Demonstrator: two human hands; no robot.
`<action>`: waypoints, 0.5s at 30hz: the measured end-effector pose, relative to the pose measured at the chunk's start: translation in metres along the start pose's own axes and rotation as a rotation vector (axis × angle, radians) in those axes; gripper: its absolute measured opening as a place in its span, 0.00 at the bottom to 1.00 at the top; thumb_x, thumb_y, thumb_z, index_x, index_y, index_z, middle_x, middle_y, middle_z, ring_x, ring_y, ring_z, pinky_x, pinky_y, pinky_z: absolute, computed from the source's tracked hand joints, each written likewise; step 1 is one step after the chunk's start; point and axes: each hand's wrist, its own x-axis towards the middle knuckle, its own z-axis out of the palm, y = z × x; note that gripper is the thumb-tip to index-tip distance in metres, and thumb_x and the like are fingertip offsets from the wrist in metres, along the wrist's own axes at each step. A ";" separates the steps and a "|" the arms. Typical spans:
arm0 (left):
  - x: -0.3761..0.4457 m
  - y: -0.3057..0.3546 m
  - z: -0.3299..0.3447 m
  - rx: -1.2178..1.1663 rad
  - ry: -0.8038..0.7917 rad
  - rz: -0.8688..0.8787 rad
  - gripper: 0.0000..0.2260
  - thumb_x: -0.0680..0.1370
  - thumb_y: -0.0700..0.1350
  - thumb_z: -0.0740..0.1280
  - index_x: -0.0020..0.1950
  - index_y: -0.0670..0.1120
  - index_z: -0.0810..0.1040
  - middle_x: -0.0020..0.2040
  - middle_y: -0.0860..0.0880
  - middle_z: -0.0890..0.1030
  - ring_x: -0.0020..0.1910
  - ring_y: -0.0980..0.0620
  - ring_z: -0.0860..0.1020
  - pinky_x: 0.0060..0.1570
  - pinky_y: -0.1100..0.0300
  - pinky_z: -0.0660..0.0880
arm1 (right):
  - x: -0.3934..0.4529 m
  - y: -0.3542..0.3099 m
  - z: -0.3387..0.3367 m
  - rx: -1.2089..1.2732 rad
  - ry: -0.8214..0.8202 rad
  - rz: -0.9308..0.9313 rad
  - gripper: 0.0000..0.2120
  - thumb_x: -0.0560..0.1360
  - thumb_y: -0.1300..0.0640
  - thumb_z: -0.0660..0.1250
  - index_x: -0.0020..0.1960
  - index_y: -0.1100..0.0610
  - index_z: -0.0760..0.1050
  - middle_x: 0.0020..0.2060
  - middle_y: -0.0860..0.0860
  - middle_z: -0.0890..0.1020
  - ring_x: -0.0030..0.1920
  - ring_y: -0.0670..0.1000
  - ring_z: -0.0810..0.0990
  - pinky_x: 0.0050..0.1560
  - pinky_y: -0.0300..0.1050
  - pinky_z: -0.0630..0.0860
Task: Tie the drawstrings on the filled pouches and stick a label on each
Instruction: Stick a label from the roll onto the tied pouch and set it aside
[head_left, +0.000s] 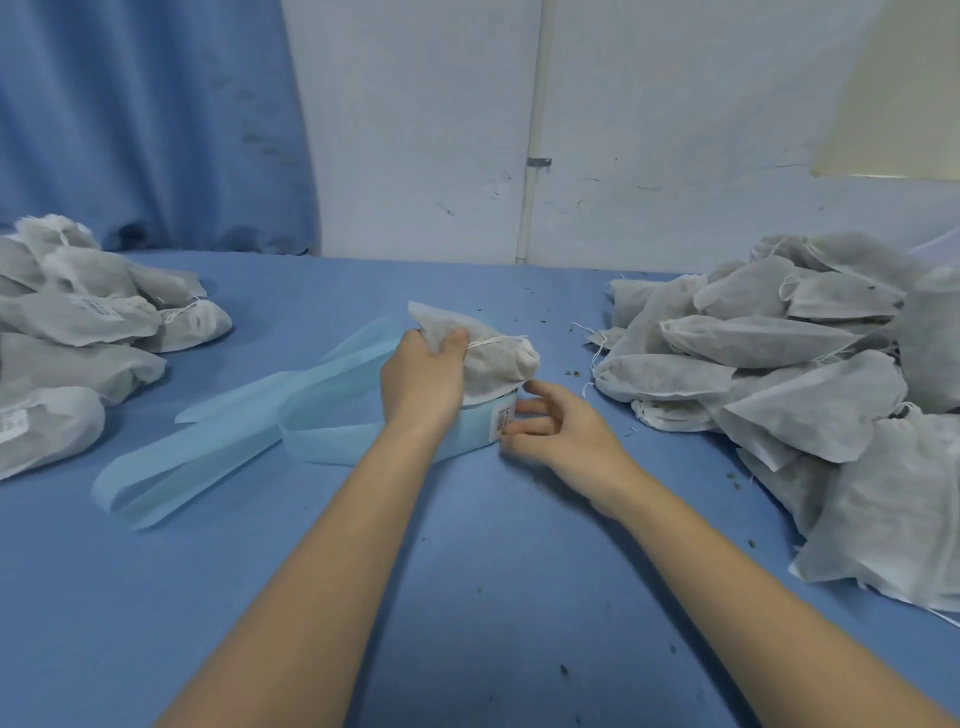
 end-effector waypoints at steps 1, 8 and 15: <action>0.000 0.000 0.000 0.001 0.002 0.003 0.15 0.79 0.52 0.62 0.56 0.42 0.75 0.56 0.44 0.79 0.56 0.44 0.75 0.47 0.58 0.66 | -0.001 0.001 -0.001 -0.004 0.025 -0.016 0.30 0.70 0.65 0.73 0.70 0.59 0.68 0.52 0.47 0.81 0.50 0.46 0.82 0.61 0.44 0.75; 0.000 0.000 -0.002 0.014 -0.010 -0.012 0.15 0.79 0.52 0.61 0.56 0.42 0.75 0.56 0.44 0.78 0.57 0.43 0.74 0.49 0.57 0.68 | 0.002 0.000 0.013 -0.167 0.308 -0.123 0.07 0.67 0.58 0.76 0.45 0.53 0.83 0.35 0.44 0.82 0.38 0.40 0.78 0.39 0.22 0.67; 0.001 -0.001 -0.001 0.050 -0.021 -0.011 0.15 0.79 0.53 0.60 0.55 0.42 0.74 0.56 0.44 0.78 0.56 0.43 0.74 0.46 0.58 0.66 | 0.005 0.002 0.012 -0.175 0.349 -0.125 0.06 0.66 0.57 0.78 0.43 0.54 0.84 0.32 0.41 0.81 0.34 0.35 0.77 0.40 0.22 0.68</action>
